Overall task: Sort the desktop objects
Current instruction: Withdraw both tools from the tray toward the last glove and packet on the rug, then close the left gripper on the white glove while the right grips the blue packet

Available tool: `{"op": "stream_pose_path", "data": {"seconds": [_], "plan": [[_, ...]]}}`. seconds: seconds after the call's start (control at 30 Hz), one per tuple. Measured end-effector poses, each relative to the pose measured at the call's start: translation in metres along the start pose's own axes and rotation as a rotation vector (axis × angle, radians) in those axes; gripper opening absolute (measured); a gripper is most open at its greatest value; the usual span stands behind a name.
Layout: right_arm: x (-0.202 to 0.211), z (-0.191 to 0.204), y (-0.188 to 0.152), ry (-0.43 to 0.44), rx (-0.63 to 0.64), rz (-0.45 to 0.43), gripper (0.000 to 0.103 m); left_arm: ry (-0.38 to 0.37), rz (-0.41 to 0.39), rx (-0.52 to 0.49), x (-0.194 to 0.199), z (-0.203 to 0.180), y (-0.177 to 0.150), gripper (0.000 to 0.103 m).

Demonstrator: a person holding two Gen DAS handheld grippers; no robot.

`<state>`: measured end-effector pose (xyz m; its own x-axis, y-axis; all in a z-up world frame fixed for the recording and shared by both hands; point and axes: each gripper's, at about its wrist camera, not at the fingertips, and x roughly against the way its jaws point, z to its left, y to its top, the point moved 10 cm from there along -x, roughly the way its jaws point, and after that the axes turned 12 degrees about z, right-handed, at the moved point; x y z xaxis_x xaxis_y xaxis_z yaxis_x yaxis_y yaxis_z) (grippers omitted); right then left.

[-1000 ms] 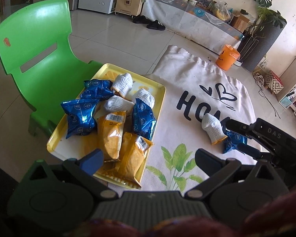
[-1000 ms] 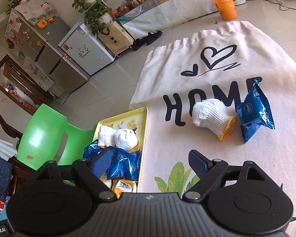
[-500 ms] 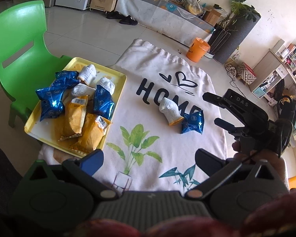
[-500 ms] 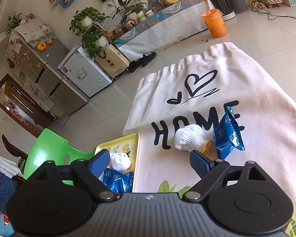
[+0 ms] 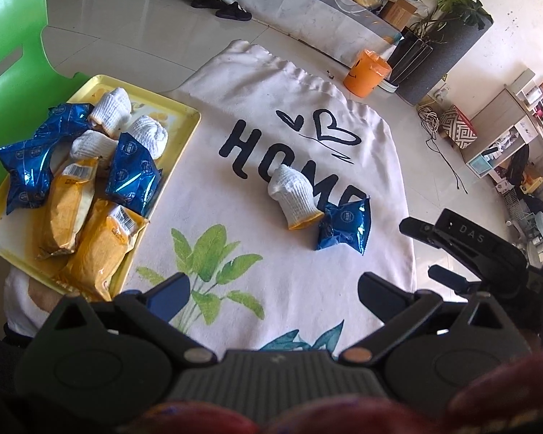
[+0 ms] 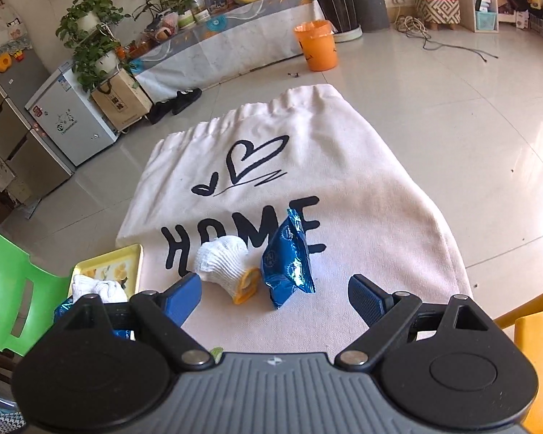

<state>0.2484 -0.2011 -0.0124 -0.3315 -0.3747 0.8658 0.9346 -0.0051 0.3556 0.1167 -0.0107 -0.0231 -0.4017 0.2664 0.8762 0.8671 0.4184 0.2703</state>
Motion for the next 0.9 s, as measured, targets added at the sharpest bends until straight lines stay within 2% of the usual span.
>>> {"op": "stream_pose_path", "data": {"seconds": [0.2, 0.37, 0.47, 0.7, 0.9], "plan": [[-0.019, -0.009, 0.005, 0.0, -0.073, 0.032, 0.089, -0.001, -0.002, 0.049, -0.044, -0.008, 0.03, 0.102], [-0.03, -0.016, 0.014, 0.043, -0.168, 0.041, 0.089, 0.006, -0.033, 0.065, -0.074, -0.016, 0.064, 0.102], [-0.035, -0.021, 0.018, 0.05, -0.199, 0.054, 0.088, -0.008, -0.017, 0.088, -0.095, -0.019, 0.081, 0.102], [-0.032, -0.038, 0.023, 0.064, -0.304, 0.055, 0.086, 0.028, 0.006, 0.094, -0.143, -0.025, 0.11, 0.102], [-0.03, -0.047, 0.023, 0.076, -0.389, 0.058, 0.086, 0.073, 0.033, 0.067, -0.177, -0.031, 0.123, 0.102]]}}
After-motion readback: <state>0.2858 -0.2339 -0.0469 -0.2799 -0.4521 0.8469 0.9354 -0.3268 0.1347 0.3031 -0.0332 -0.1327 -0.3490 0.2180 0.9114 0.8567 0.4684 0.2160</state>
